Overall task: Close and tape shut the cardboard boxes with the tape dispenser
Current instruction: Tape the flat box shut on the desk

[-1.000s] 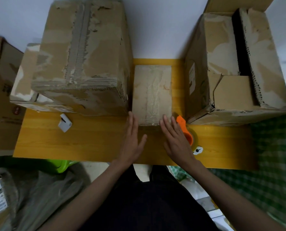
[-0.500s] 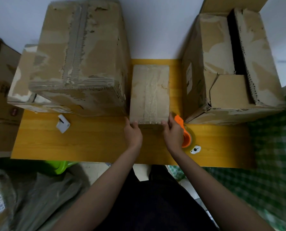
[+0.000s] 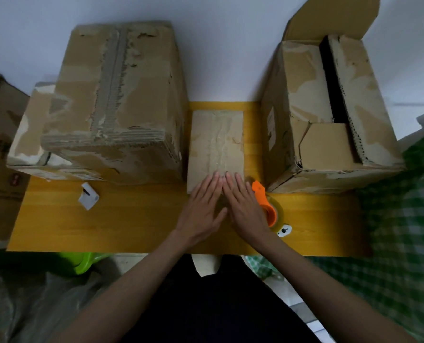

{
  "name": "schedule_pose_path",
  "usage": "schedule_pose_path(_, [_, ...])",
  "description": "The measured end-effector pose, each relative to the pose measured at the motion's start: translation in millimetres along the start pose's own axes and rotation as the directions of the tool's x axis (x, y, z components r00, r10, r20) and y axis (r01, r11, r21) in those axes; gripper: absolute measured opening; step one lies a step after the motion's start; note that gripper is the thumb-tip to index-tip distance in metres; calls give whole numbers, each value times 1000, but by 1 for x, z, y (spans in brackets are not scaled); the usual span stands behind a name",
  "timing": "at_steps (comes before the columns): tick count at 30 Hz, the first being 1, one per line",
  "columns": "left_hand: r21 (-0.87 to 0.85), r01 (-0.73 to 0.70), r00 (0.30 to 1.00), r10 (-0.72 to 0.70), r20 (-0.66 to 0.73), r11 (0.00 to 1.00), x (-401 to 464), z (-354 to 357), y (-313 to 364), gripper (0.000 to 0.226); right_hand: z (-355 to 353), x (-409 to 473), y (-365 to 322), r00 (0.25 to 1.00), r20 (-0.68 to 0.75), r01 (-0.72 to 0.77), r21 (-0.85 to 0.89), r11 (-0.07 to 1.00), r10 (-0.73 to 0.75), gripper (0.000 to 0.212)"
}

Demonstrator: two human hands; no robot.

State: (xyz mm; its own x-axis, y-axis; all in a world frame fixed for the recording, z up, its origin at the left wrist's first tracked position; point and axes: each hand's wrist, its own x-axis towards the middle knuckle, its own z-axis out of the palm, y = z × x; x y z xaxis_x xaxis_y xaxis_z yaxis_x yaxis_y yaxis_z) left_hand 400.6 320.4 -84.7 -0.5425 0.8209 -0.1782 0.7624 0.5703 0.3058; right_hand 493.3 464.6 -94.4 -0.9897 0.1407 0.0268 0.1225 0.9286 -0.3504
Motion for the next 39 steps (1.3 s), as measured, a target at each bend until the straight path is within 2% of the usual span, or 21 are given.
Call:
schedule_pose_path(4, [-76,24,1000,-23,14,997,17,-30,-7,66,-8,2,5,992,35,121,-96,988,-118,86])
schedule_pose_path(7, [18,21,1000,-21,23,1000,45,-46,-12,63,-17,1,5,976,93,209,-126,970,-198,83])
schedule_pose_path(11, [106,9,997,-17,76,994,88,-52,-25,64,-31,9,3,974,129,205,-136,969,-188,79])
schedule_pose_path(15, [156,22,994,-38,104,988,114,-56,-30,65,-39,19,4,958,181,247,-121,962,-223,67])
schedule_pose_path(21, [176,-27,1000,27,6,984,117,-61,-31,62,-54,37,-5,952,209,240,-51,970,-224,53])
schedule_pose_path(25, [206,-97,995,101,-7,974,136,-78,-34,49,-59,37,-10,957,198,235,-100,967,-213,52])
schedule_pose_path(32, [197,10,972,-56,230,980,181,-101,-44,112,-58,38,-11,969,188,186,-113,976,-163,60])
schedule_pose_path(39, [177,48,949,-100,298,983,210,-118,-53,135,-42,40,-4,982,128,148,-60,987,-139,64])
